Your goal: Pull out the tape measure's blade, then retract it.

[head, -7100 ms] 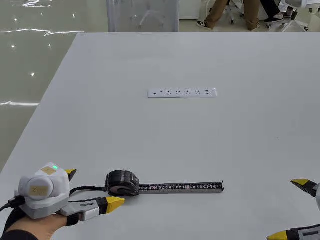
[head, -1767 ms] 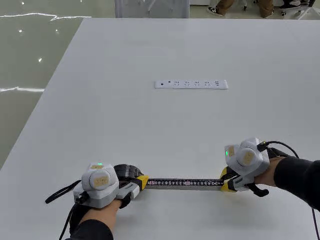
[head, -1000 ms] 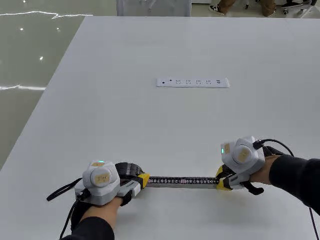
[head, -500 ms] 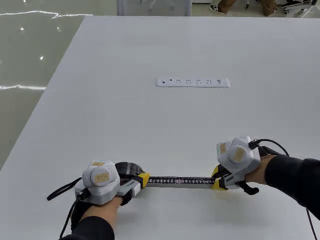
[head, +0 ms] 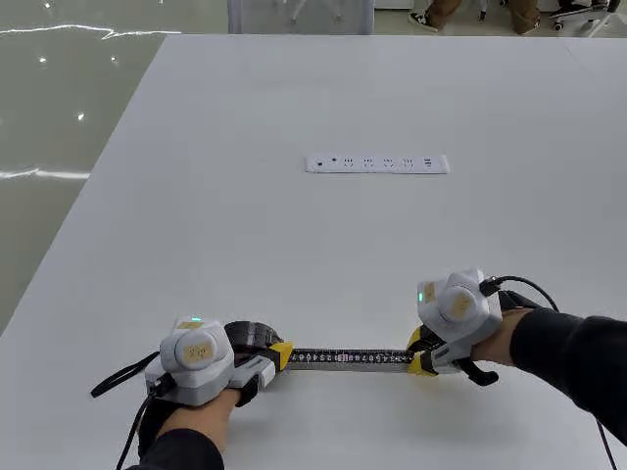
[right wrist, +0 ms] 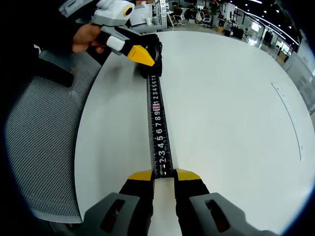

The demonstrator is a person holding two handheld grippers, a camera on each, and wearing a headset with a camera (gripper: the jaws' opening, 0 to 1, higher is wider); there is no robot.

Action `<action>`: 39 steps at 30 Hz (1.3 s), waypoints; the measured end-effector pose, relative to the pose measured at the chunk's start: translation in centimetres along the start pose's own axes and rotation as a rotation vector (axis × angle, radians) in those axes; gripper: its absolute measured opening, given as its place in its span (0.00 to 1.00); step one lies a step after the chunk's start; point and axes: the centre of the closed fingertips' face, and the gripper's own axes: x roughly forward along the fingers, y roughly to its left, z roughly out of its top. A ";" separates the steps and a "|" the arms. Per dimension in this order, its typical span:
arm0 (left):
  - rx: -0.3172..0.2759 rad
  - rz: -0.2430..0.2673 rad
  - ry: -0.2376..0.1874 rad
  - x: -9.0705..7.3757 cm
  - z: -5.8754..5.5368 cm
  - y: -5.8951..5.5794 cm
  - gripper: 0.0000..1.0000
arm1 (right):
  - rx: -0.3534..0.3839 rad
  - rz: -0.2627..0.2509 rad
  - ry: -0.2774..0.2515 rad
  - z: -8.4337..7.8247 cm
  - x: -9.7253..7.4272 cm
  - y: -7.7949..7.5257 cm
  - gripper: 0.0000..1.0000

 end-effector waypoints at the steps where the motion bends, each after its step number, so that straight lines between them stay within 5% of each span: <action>1: 0.001 0.000 0.000 0.0 0.0 0.0 0.61 | 0.001 -0.001 -0.001 0.1 0.0 0.0 0.12; 39: -0.002 -0.003 0.003 0.0 0.0 0.0 0.62 | 0.005 0.002 -0.037 2.6 1.2 0.3 0.12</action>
